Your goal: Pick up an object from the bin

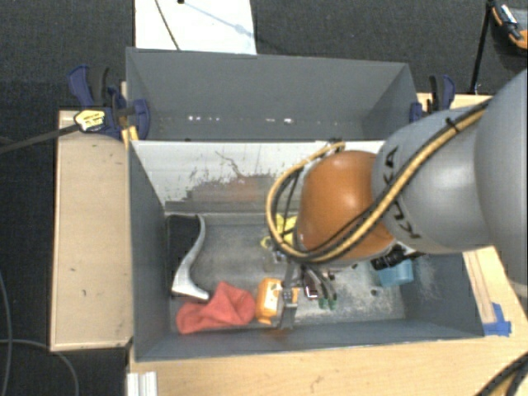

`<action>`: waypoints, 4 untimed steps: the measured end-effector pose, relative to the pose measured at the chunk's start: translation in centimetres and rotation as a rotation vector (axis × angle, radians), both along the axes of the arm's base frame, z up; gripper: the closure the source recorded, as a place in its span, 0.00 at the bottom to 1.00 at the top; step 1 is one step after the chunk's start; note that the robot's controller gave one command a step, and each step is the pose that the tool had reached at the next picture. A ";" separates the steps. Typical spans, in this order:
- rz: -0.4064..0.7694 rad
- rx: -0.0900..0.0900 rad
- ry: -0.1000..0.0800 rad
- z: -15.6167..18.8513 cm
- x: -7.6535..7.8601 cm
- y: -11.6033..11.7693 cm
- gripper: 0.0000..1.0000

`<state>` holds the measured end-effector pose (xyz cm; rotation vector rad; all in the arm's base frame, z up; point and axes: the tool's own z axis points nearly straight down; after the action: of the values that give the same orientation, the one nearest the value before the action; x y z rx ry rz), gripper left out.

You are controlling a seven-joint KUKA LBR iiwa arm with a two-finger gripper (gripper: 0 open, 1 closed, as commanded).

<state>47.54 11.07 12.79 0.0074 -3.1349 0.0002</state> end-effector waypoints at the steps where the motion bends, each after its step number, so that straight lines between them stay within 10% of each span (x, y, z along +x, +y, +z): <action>1: -0.004 0.001 -0.008 0.4 0.2 0.0 0.00; 2: 0.175 0.003 -0.010 -3.6 1.0 7.8 1.00; 3: 0.175 0.003 -0.010 -3.6 1.0 7.8 1.00; 4: 0.307 0.003 -0.013 -5.8 2.8 8.1 0.00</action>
Offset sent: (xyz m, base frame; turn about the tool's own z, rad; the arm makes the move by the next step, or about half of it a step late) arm 0.0098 0.0772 -0.0360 -0.1789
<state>50.39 19.15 7.01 0.4880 -3.1102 -0.0026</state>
